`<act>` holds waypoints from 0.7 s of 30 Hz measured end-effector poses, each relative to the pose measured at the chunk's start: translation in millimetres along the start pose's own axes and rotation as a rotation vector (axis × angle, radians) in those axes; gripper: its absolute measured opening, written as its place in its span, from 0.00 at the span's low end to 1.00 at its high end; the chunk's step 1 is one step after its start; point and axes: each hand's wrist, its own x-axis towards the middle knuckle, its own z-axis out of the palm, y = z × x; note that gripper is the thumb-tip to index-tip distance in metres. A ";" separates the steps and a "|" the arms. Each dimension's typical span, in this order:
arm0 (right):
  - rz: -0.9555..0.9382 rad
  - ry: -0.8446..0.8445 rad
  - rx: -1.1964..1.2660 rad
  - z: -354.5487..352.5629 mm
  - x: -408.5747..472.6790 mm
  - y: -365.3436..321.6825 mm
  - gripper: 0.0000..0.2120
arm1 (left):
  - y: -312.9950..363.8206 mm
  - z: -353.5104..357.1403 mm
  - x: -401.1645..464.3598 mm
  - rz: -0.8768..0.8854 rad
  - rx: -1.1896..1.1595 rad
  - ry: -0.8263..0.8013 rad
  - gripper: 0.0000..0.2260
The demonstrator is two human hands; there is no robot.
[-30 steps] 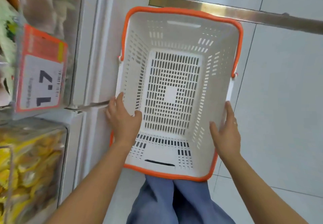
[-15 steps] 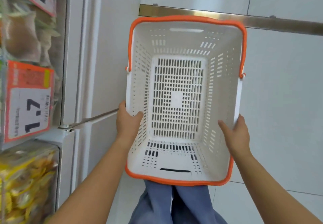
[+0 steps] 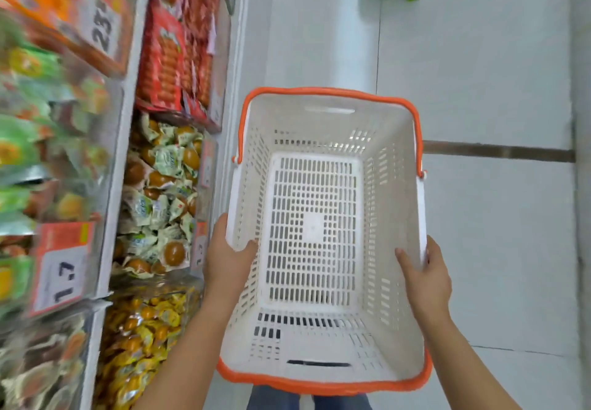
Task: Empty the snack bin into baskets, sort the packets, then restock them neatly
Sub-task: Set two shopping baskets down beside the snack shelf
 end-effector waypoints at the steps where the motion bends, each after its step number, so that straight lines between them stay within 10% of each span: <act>1: -0.004 0.011 0.008 -20.8 -6.8 -21.4 0.27 | 25.2 -13.3 -9.2 0.014 0.000 -0.004 0.27; 21: -0.147 0.113 0.185 -134.9 156.0 -408.1 0.28 | 411.2 -85.6 158.6 0.169 -0.205 0.010 0.29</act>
